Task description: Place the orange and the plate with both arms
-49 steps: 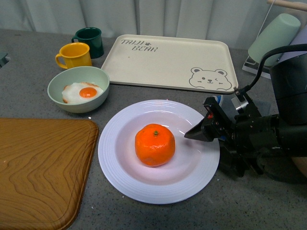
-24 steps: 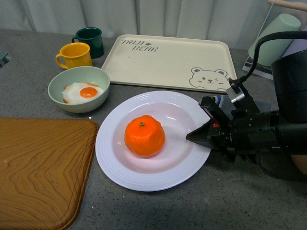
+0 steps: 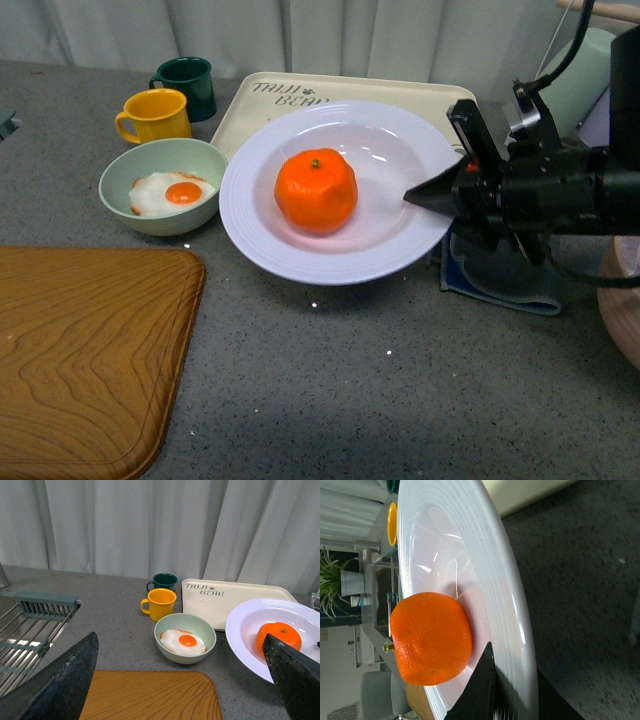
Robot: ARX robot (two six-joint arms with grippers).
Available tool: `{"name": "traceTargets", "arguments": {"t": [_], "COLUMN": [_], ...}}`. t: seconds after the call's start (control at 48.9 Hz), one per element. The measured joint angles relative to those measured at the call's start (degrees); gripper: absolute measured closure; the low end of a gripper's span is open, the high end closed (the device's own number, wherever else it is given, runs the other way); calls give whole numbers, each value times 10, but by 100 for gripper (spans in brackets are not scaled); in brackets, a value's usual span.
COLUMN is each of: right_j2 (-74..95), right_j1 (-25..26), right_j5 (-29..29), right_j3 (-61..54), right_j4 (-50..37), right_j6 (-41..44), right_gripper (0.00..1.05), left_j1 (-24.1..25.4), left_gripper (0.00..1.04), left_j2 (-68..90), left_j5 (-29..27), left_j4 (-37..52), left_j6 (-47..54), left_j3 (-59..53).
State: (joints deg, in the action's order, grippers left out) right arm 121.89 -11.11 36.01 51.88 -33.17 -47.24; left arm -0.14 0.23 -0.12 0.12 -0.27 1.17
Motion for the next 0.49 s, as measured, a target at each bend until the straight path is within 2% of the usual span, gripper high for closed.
{"name": "traceTargets", "arguments": {"t": [0.49], "right_j2": [214], "right_j1": [17], "right_j5": [-2], "right_j3": [409], "right_j4": [207], "right_j6": [-30], "right_gripper": [100], "left_j1": [0], "left_gripper": [7], "left_j2": [0], "left_j5": [0], "left_j4": [0], "left_j6": [0], "left_j3": [0]}}
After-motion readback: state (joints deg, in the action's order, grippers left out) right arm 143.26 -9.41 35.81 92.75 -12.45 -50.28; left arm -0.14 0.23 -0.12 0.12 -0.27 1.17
